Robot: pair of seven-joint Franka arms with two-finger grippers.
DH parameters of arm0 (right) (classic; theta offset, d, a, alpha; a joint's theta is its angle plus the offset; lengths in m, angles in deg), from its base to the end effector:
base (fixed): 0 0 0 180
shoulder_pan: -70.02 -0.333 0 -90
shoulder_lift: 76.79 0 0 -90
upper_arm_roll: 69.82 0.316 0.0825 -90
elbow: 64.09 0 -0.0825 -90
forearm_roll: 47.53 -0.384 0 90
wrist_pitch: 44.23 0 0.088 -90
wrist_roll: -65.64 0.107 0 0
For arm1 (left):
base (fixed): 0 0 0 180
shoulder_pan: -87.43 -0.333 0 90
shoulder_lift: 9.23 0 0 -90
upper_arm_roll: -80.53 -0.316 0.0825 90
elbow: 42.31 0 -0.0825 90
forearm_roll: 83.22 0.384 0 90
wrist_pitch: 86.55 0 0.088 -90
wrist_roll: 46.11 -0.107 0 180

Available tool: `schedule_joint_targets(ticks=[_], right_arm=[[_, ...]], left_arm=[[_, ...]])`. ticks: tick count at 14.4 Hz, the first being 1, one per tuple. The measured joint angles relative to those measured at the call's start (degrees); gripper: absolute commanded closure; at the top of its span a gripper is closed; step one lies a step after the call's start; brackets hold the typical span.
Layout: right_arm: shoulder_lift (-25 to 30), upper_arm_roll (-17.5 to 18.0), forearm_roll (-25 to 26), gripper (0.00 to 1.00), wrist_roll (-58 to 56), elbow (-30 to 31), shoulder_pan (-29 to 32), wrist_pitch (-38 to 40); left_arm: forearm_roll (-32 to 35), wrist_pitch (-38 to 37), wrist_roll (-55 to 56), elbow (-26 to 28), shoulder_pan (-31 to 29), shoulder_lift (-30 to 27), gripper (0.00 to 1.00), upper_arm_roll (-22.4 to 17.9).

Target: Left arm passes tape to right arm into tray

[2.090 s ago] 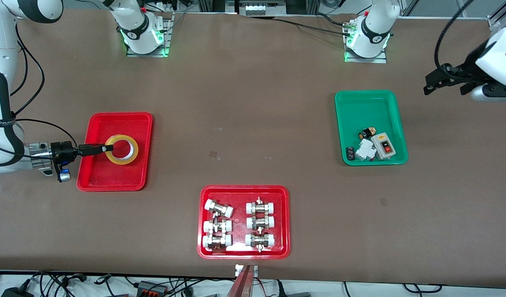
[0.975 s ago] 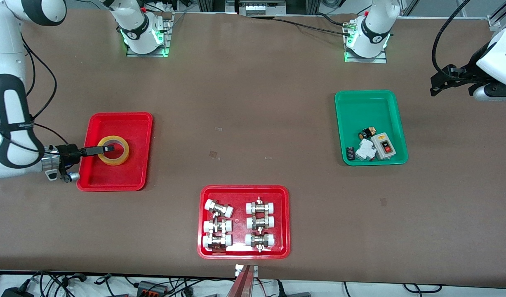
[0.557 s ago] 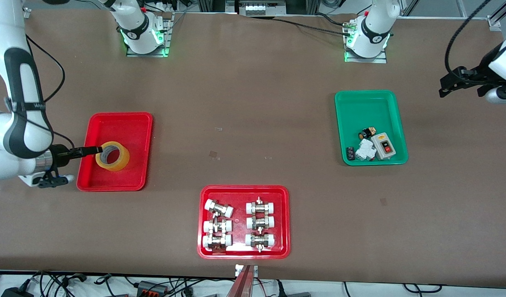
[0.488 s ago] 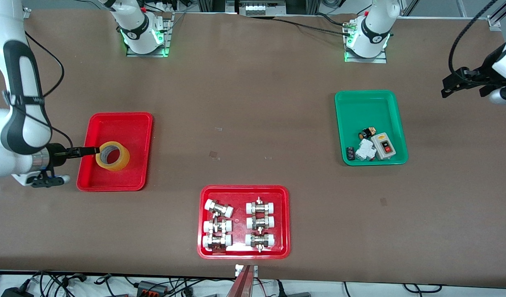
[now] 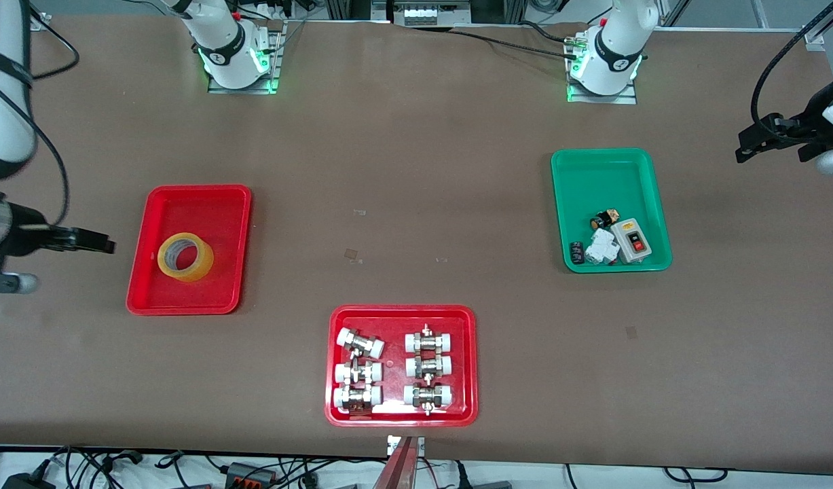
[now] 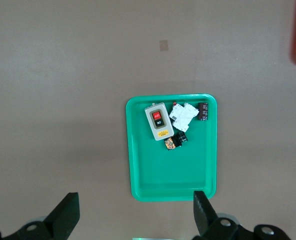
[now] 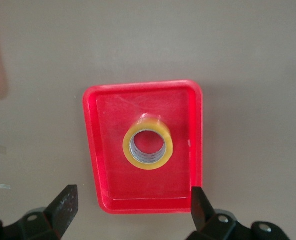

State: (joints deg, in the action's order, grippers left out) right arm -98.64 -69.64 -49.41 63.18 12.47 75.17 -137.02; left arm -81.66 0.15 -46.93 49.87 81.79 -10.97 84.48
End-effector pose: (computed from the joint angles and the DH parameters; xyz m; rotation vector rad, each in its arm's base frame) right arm 0.6610 -0.0545 0.5060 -3.0971 0.0731 0.1483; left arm 0.5380 0.0183 0.6184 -3.1119 -0.0248 0.1027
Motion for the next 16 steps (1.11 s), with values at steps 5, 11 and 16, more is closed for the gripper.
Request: schedule_joint_targets(ticks=[5, 11, 16], right_arm=[[0.6, 0.0, 0.2, 0.0, 0.4, -5.1, -0.9, 3.1], [1.6, -7.9, 0.5, 0.0, 0.4, -5.6, -8.4, -0.5], [5.6, -6.0, 0.5, 0.0, 0.4, -3.3, -6.5, -0.4]], left_arm=[[0.0, 0.0, -0.1, 0.0, 0.0, 0.0, 0.0, 0.0], [0.0, 0.0, -0.2, 0.0, 0.0, 0.0, 0.0, 0.0], [0.0, 0.0, -0.3, 0.0, 0.0, 0.0, 0.0, 0.0]])
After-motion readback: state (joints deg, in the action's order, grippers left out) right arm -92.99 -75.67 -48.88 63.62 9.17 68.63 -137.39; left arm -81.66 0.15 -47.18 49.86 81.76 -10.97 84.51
